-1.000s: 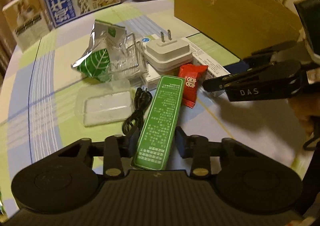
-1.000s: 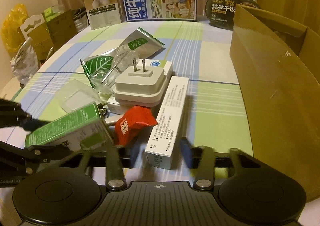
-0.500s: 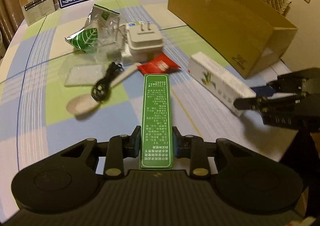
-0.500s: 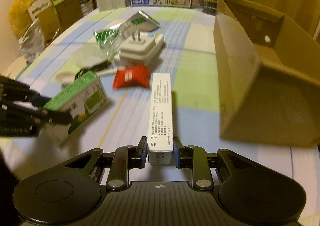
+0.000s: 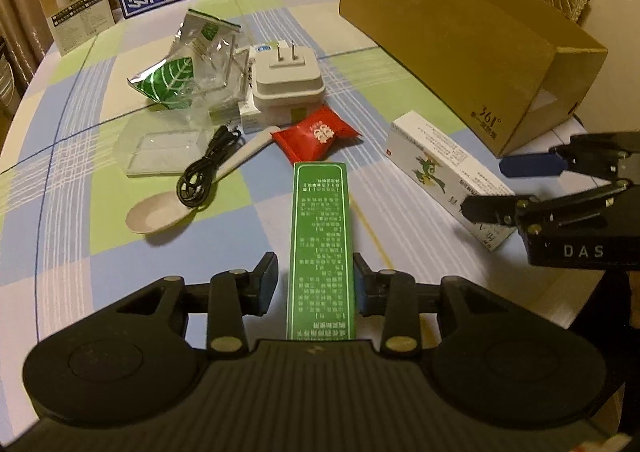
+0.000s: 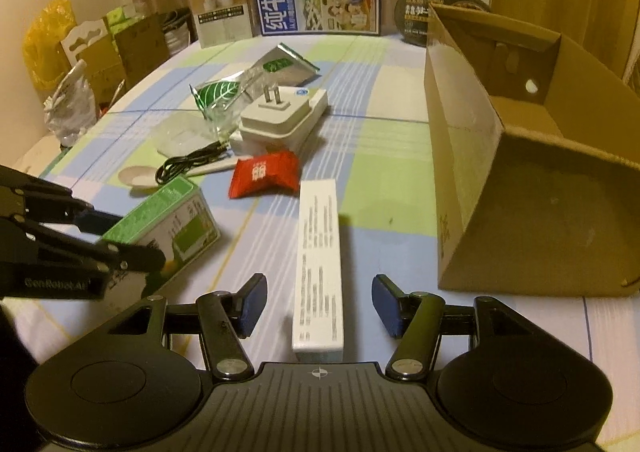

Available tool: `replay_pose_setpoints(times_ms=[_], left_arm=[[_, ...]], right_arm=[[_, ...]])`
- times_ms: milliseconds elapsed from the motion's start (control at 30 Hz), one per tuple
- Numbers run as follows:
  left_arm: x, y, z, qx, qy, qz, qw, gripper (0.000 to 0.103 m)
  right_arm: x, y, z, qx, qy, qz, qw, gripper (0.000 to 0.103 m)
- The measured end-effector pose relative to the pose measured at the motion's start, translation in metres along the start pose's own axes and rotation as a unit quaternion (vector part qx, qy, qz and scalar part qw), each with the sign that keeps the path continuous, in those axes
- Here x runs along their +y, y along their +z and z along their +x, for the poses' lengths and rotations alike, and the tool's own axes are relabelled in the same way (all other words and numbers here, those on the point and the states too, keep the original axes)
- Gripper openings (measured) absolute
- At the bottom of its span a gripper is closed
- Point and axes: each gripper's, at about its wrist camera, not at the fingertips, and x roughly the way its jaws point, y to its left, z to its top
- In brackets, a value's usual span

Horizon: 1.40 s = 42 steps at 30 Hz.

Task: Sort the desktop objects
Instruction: 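Carry the green box with the left tool while the right tool carries the white box to the cardboard box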

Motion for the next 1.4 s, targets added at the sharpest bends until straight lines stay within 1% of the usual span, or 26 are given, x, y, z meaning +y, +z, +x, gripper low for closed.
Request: replay_pose_setpoints(times_ms=[200, 267, 367, 467, 567, 633, 867, 1100, 1400], left_arm=[[-0.002, 0.000, 0.010, 0.013, -0.002, -0.003, 0.9999, 0.032], [-0.002, 0.000, 0.013, 0.017, -0.003, -0.007, 0.9998, 0.032], [-0.002, -0.001, 0.014, 0.021, -0.006, -0.010, 0.9997, 0.030], [-0.001, -0.002, 0.015, 0.022, -0.005, -0.014, 0.9997, 0.027], [0.001, -0.002, 0.016, 0.021, -0.007, -0.020, 0.9995, 0.026], [0.002, -0.003, 0.015, 0.020, -0.009, -0.022, 0.9995, 0.026], [-0.001, -0.006, 0.009, 0.017, -0.013, -0.028, 0.9994, 0.025], [-0.009, -0.003, -0.007, 0.004, -0.014, -0.027, 0.9995, 0.025], [-0.023, 0.000, -0.027, -0.012, -0.016, -0.022, 0.9996, 0.025]], right_arm=[[-0.002, 0.005, 0.018, 0.011, 0.014, 0.015, 1.000, 0.055], [-0.001, 0.007, 0.025, 0.019, 0.012, 0.014, 1.000, 0.055], [0.001, 0.009, 0.032, 0.028, 0.010, 0.013, 0.999, 0.052], [0.002, 0.010, 0.036, 0.030, -0.001, 0.006, 1.000, 0.048], [0.004, 0.009, 0.039, 0.032, -0.006, 0.000, 0.999, 0.039], [0.004, 0.007, 0.039, 0.033, -0.010, -0.004, 0.999, 0.024], [0.003, 0.005, 0.030, 0.029, -0.008, -0.002, 1.000, 0.023], [0.005, 0.006, 0.004, 0.009, -0.001, 0.006, 1.000, 0.023], [0.003, 0.003, -0.026, -0.013, -0.003, 0.013, 1.000, 0.023]])
